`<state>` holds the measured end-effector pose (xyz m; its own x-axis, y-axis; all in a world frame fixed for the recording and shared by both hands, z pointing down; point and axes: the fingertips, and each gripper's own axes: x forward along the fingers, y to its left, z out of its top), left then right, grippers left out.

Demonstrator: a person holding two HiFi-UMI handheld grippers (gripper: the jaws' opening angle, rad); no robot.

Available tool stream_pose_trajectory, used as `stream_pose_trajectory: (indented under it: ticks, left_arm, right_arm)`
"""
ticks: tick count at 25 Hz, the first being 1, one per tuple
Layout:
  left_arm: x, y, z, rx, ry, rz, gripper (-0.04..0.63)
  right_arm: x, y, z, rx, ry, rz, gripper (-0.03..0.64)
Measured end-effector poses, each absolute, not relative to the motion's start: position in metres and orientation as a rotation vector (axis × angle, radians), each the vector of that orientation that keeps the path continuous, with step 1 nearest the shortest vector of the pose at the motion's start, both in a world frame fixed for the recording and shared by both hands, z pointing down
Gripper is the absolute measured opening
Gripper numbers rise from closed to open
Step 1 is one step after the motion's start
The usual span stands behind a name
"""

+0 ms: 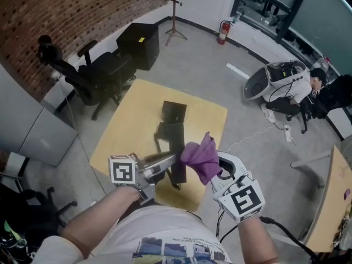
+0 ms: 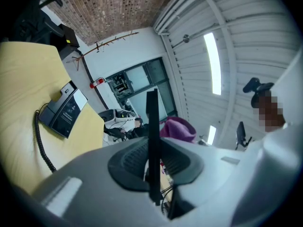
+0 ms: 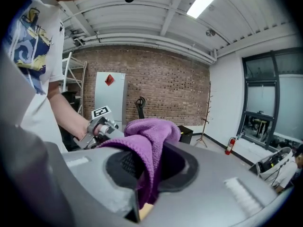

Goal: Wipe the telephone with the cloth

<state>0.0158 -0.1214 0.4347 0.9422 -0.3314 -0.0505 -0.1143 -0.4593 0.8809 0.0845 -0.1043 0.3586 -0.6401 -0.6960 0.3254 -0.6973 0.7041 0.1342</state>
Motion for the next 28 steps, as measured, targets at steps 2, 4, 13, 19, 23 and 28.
stream_pose_trajectory:
  ticks: [2,4,13,19,23,28]
  left_arm:
    - [0.018,-0.118,0.437,2.050,-0.308,-0.249,0.080]
    - [0.020,-0.114,0.440,2.052,-0.297,-0.241,0.080]
    - [0.020,-0.106,0.436,2.048,-0.270,-0.264,0.080]
    - [0.006,-0.114,0.432,2.041,-0.286,-0.297,0.080]
    - [0.000,-0.119,0.432,2.042,-0.293,-0.311,0.080]
    - [-0.001,-0.122,0.430,2.038,-0.275,-0.308,0.080]
  right_arm:
    - [0.082,-0.117,0.346,1.113,-2.555,-0.040,0.043]
    - [0.077,-0.127,0.336,1.126,-2.551,-0.084,0.043]
    - [0.047,-0.131,0.341,1.035,-2.467,-0.229,0.043]
    - [0.043,-0.100,0.367,0.983,-2.441,-0.162,0.043]
    - [0.044,-0.073,0.388,0.920,-2.397,-0.142,0.043]
    - [0.050,-0.061,0.390,0.933,-2.380,-0.110,0.043]
